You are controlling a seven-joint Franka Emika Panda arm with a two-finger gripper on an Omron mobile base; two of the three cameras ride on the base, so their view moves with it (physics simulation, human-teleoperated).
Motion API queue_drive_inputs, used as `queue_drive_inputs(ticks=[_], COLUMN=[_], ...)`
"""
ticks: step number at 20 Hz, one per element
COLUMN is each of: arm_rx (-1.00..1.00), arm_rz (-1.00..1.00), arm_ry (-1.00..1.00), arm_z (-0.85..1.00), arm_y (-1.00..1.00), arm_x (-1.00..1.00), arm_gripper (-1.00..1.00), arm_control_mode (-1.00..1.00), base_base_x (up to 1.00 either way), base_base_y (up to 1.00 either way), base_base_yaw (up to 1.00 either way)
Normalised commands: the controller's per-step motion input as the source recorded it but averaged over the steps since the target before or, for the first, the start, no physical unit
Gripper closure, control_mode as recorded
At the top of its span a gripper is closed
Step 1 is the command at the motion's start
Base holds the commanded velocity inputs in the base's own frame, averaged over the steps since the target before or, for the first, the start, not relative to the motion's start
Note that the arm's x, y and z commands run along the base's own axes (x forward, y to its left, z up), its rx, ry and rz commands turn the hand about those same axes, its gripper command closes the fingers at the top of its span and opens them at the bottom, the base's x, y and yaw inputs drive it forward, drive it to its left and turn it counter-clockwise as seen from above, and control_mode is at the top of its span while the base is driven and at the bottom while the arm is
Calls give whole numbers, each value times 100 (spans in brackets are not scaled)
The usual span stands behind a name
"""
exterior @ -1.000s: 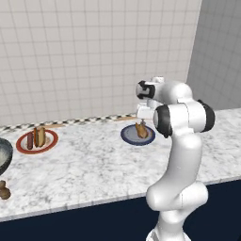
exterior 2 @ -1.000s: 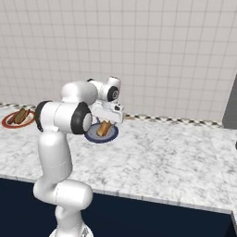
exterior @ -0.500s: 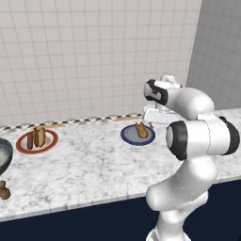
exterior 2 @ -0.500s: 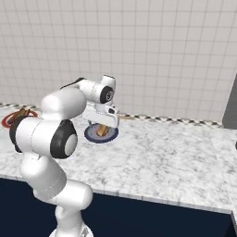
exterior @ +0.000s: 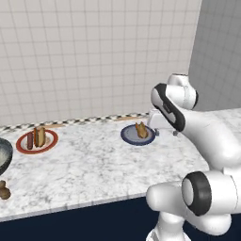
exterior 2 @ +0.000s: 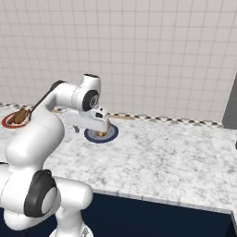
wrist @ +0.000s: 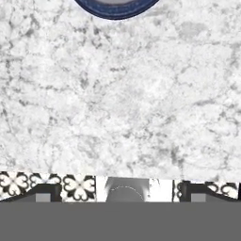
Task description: Place one bun and one sausage from the bowl on each plate.
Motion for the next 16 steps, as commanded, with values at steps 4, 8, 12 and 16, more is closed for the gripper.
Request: queue_drive_inputs(ticks=[4, 8, 12, 16], arm_rx=[0, 0, -2, 0], arm_rz=[2, 1, 0, 0], arm_ry=[-6, 0, 0, 0], arm_z=[30, 7, 0, 0], arm_y=[4, 4, 25, 7], arm_x=[-23, -8, 0, -1], arm_gripper=[-100, -100, -100, -100], arm_control_mode=[-100, -100, -100, -100], base_base_x=[0, 0, 0, 0], base_base_y=[0, 0, 0, 0], base_base_yaw=[0, 0, 0, 0])
